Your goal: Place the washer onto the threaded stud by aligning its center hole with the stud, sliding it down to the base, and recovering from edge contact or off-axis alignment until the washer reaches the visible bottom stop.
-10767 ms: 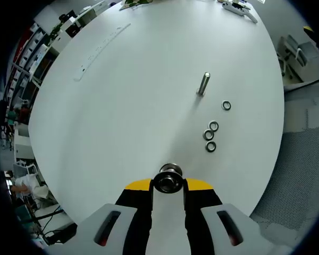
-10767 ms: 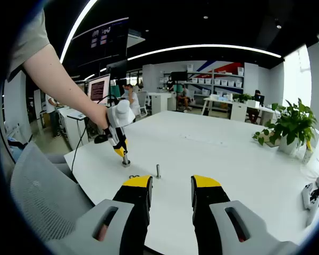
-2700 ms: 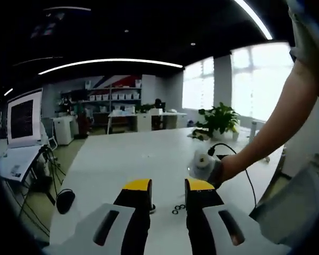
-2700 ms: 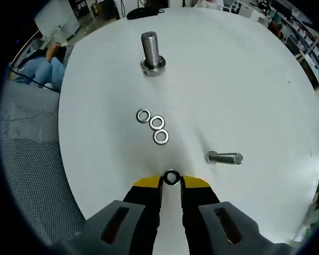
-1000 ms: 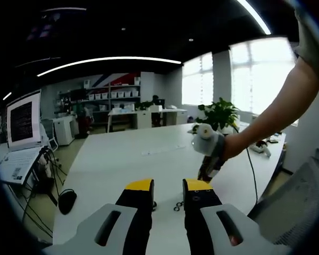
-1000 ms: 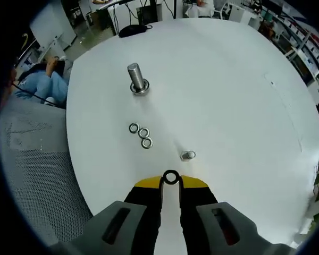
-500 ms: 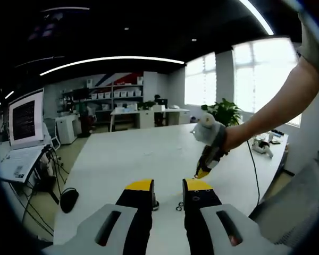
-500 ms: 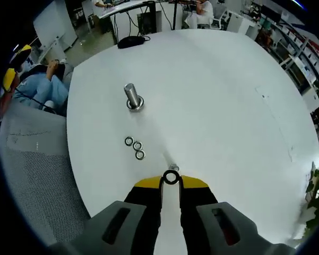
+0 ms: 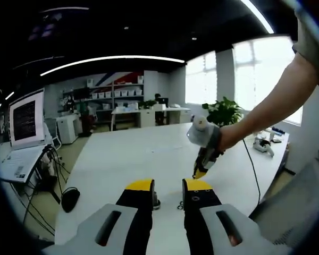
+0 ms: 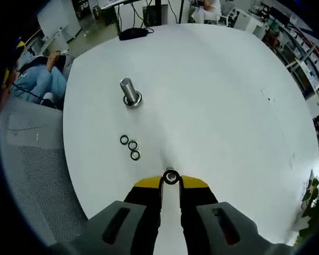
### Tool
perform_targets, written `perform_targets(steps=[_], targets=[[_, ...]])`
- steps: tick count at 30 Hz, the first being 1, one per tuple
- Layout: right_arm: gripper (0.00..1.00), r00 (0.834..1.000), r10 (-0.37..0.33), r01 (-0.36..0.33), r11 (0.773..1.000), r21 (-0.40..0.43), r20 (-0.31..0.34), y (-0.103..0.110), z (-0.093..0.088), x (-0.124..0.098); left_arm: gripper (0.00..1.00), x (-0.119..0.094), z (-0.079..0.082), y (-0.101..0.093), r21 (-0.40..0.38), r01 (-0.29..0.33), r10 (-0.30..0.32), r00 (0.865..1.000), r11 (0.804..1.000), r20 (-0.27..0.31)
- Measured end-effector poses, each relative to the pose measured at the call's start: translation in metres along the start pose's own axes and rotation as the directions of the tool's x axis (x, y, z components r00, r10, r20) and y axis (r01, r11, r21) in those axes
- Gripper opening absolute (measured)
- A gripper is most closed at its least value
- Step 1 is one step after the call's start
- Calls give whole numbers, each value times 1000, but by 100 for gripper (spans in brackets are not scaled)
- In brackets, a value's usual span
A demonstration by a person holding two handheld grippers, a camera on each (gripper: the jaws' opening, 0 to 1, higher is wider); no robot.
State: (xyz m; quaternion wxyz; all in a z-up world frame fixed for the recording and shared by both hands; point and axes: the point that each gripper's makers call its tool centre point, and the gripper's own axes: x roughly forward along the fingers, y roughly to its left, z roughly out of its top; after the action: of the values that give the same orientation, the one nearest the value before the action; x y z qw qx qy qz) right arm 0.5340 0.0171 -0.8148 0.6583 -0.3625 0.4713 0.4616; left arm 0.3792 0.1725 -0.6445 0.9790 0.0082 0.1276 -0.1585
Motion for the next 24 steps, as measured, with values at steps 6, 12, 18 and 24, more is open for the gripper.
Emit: perform_targets(steps=[6,12,18,24], targets=[[13,1000,5,-5,1000,6,0,-2,-1,3,19,0,0,0,1,1,-1,1000,1000,-4],[13,1000,6,-6,1000,-5,-10,-1,-1,6,19,1,-1,-1,5,2,-2,1000,1000,-8],[14,1000,6,-6,1000,3,-18,-1,-1,8,19,1,-1,0,3,0,1,1000,1000,-10],[14,1000,11,-11,1000,11,-15,-1,-1,10,19,0,-2,0,4,-1,1,1000,1000,-10]])
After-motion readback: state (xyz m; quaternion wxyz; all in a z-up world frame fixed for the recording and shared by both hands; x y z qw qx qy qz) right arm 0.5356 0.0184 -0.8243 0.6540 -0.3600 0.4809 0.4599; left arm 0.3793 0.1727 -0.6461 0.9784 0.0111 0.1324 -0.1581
